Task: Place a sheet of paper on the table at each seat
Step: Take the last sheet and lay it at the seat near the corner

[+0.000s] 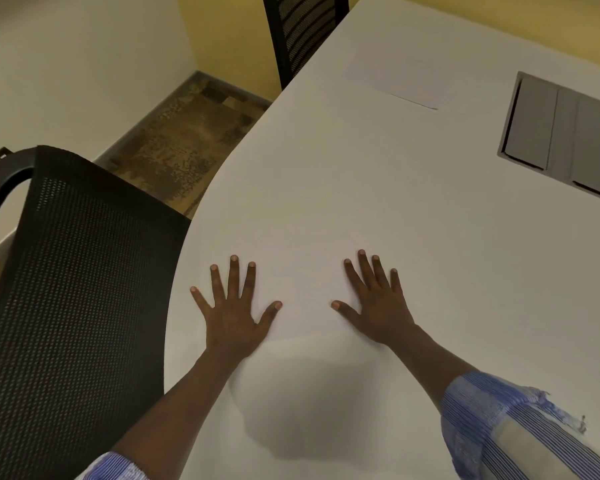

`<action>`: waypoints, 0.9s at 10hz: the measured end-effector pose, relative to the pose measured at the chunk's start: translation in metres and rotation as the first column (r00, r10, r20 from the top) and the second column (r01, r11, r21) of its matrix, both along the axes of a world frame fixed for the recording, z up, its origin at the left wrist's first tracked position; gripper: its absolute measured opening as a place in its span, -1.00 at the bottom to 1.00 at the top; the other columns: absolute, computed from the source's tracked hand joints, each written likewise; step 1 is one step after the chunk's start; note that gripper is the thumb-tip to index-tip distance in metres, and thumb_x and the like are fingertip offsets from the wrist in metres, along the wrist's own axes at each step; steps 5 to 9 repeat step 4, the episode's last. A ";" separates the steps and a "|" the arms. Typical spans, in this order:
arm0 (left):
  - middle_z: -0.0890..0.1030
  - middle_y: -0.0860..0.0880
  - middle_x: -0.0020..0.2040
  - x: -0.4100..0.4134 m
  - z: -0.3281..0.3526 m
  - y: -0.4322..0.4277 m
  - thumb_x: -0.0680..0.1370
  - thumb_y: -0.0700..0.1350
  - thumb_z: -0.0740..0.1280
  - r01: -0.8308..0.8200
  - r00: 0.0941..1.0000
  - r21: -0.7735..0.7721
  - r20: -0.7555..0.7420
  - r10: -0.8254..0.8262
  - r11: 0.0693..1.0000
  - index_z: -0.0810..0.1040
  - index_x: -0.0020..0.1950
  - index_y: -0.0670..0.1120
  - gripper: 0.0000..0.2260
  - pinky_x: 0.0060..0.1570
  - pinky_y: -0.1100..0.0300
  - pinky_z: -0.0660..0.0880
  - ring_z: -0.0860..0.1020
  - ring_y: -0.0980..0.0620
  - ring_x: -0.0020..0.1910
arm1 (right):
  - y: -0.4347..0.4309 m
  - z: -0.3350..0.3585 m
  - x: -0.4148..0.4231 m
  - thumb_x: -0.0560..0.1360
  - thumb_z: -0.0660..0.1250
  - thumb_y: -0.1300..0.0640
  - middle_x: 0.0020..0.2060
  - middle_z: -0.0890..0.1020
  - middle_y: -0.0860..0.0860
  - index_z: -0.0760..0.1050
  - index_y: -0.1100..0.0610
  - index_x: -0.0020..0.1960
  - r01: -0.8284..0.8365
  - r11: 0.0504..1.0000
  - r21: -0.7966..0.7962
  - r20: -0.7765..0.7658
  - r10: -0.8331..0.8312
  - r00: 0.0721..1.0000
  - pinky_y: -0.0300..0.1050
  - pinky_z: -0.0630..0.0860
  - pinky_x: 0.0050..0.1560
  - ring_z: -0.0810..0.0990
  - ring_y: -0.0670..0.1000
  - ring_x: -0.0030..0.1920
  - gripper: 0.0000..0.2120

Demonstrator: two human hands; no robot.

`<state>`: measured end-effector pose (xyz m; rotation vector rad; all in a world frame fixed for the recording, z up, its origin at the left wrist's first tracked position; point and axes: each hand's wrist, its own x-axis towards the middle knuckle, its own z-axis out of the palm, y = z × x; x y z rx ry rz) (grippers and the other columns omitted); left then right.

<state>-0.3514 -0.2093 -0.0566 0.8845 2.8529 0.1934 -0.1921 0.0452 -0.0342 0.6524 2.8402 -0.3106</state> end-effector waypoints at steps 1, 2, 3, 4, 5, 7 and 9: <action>-0.15 -0.03 0.69 0.000 0.001 0.000 0.52 0.50 -0.09 0.000 1.000 -0.011 0.007 0.000 1.000 -0.13 0.67 0.10 -0.18 0.43 -0.54 -0.04 -0.12 -0.25 0.65 | 0.001 0.005 -0.001 0.51 -0.14 -0.51 0.62 -0.30 -0.03 -0.31 -0.14 0.61 -0.007 1.000 -0.017 0.031 0.007 0.999 0.30 -0.13 0.57 -0.28 0.10 0.61 -0.17; -0.14 -0.03 0.69 0.001 0.006 -0.002 0.51 0.49 -0.06 0.016 1.000 -0.019 0.026 -0.016 1.000 -0.12 0.67 0.09 -0.17 0.44 -0.54 -0.05 -0.11 -0.26 0.65 | -0.001 0.019 -0.002 0.50 -0.11 -0.51 0.62 -0.28 -0.01 -0.29 -0.11 0.61 0.014 0.999 -0.032 0.057 -0.012 0.998 0.29 -0.13 0.57 -0.26 0.11 0.62 -0.15; -0.13 -0.04 0.69 0.004 0.016 -0.001 0.52 0.47 -0.04 -0.001 1.000 0.005 0.031 0.001 1.000 -0.12 0.67 0.06 -0.16 0.45 -0.52 -0.03 -0.09 -0.26 0.65 | -0.001 0.043 0.001 0.52 -0.06 -0.48 0.63 -0.23 0.01 -0.29 -0.09 0.62 0.079 0.996 -0.036 -0.010 -0.079 0.997 0.26 -0.12 0.58 -0.22 0.11 0.62 -0.15; -0.09 -0.09 0.69 0.018 0.030 0.004 0.54 0.46 -0.07 0.047 0.999 0.029 0.007 -0.047 0.998 -0.06 0.68 0.00 -0.17 0.49 -0.45 0.01 -0.04 -0.25 0.65 | -0.006 0.066 0.027 0.53 -0.06 -0.47 0.64 -0.17 0.03 -0.25 -0.07 0.63 0.132 0.991 0.000 -0.046 -0.131 0.990 0.24 -0.08 0.59 -0.16 0.13 0.63 -0.16; -0.09 -0.09 0.69 0.018 0.030 0.004 0.54 0.46 -0.07 0.047 0.999 0.029 0.007 -0.047 0.998 -0.06 0.68 0.00 -0.17 0.49 -0.45 0.01 -0.04 -0.25 0.65 | -0.006 0.066 0.027 0.53 -0.06 -0.47 0.64 -0.17 0.03 -0.25 -0.07 0.63 0.132 0.991 0.000 -0.046 -0.131 0.990 0.24 -0.08 0.59 -0.16 0.13 0.63 -0.16; -0.09 -0.09 0.69 0.018 0.030 0.004 0.54 0.46 -0.07 0.047 0.999 0.029 0.007 -0.047 0.998 -0.06 0.68 0.00 -0.17 0.49 -0.45 0.01 -0.04 -0.25 0.65 | -0.006 0.066 0.027 0.53 -0.06 -0.47 0.64 -0.17 0.03 -0.25 -0.07 0.63 0.132 0.991 0.000 -0.046 -0.131 0.990 0.24 -0.08 0.59 -0.16 0.13 0.63 -0.16; -0.09 -0.09 0.69 0.018 0.030 0.004 0.54 0.46 -0.07 0.047 0.999 0.029 0.007 -0.047 0.998 -0.06 0.68 0.00 -0.17 0.49 -0.45 0.01 -0.04 -0.25 0.65 | -0.006 0.066 0.027 0.53 -0.06 -0.47 0.64 -0.17 0.03 -0.25 -0.07 0.63 0.132 0.991 0.000 -0.046 -0.131 0.990 0.24 -0.08 0.59 -0.16 0.13 0.63 -0.16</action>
